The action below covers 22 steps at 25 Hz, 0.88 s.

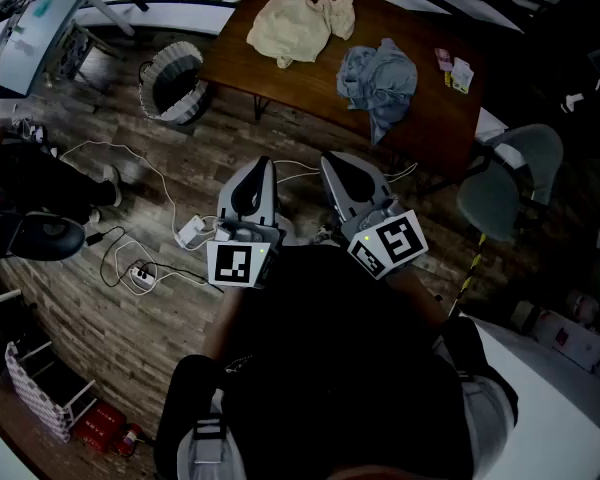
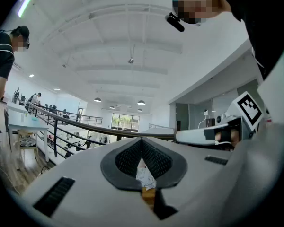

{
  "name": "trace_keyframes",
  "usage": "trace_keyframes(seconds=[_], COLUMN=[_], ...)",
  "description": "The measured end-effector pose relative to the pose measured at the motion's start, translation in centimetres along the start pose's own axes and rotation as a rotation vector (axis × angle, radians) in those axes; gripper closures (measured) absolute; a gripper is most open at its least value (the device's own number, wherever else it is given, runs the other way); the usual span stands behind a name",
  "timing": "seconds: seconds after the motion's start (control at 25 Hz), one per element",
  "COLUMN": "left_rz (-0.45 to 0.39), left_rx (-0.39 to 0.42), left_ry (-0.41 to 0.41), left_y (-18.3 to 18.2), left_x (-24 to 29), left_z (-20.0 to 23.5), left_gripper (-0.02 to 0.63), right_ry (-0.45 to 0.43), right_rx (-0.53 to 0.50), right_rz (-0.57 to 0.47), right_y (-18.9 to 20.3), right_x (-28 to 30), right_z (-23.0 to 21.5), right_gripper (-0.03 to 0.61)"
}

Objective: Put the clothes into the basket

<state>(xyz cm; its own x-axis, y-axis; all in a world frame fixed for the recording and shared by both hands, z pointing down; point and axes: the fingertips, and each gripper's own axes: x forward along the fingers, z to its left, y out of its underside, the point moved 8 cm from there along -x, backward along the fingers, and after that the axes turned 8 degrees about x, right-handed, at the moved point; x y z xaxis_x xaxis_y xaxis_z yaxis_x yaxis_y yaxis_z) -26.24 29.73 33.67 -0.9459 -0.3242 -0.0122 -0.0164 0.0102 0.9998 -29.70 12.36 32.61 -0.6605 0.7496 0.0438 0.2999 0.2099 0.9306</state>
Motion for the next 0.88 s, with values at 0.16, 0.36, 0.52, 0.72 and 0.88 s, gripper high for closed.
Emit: trace_keyframes(seconds=[0.16,0.36,0.52,0.72,0.88], left_rz=[-0.017,-0.041,-0.03,-0.02,-0.026], left_rx=[0.044,0.041,0.033,0.112,0.111], left_ry=[0.033,0.077,0.049,0.007,0.006], left_y=[-0.8,-2.2,-1.5,-1.3,-1.0], left_x=[-0.2,0.0,-0.7,-1.4,-1.2], left_z=[-1.5,-2.4,-3.2,-3.6,-2.8], left_gripper=[0.601,0.601,0.601,0.601,0.601], right_ry=[0.021,0.026,0.01,-0.005,-0.039], right_rx=[-0.028,-0.023,-0.018,-0.015,0.003], right_rz=[-0.029,-0.042,-0.01,0.003,0.008], right_y=[-0.6,-1.0,-0.1,0.1,0.4], right_x=[-1.7,-2.7,-2.8,-2.6,-2.0], right_z=[0.3,0.7,1.1,1.0,1.2], right_gripper=[0.569,0.57,0.571,0.569,0.569])
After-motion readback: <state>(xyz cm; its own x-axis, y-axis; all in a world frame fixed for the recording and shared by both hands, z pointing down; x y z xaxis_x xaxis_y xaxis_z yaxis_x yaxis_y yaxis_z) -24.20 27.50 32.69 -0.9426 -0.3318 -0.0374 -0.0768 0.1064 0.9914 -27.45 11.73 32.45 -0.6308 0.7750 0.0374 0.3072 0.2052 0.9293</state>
